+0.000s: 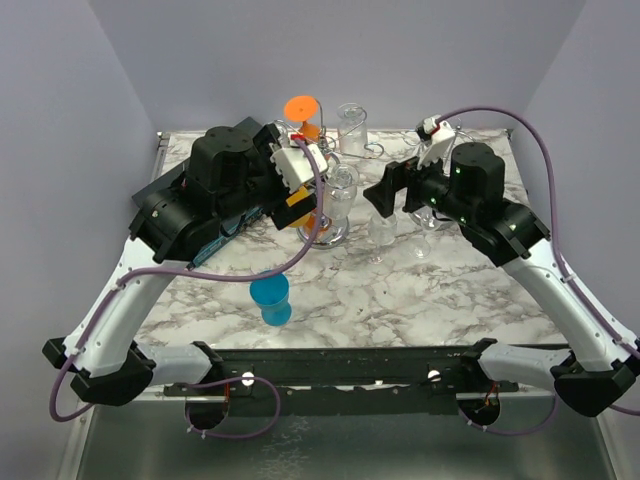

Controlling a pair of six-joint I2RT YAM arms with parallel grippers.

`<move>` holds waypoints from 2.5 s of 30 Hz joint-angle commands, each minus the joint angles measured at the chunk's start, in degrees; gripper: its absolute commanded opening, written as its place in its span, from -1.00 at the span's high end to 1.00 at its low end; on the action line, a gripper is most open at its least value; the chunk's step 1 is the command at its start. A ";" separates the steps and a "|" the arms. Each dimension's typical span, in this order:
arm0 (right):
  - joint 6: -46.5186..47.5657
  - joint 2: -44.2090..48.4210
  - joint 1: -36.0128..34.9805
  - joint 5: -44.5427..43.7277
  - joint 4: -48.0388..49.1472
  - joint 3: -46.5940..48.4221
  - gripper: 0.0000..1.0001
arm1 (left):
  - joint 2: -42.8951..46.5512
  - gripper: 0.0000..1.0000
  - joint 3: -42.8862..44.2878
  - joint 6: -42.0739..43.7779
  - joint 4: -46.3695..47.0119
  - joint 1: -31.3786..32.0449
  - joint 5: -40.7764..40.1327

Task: Place the wine glass upside down on the wine glass rack
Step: Adjust the wine rack at the center of the board.

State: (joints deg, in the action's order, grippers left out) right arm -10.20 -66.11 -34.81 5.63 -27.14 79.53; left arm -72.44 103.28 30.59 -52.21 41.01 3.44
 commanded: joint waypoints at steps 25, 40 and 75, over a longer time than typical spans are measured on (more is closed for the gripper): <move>0.06 -26.00 9.11 -1.06 -6.09 29.60 -0.19 | -12.64 -0.53 14.07 -13.98 0.82 -0.06 -6.66; -0.74 -24.40 9.85 1.45 -2.51 21.90 0.15 | -15.51 -0.05 9.30 -17.06 8.88 -2.80 -8.68; -5.66 -18.94 9.85 4.07 3.67 11.18 0.49 | -25.20 -0.11 19.24 -17.58 3.41 -12.10 11.45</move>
State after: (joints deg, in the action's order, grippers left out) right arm -15.05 -85.71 -24.99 8.45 -23.18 91.48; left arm -94.59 117.95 11.94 -47.11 29.08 12.69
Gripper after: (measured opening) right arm 0.252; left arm 0.562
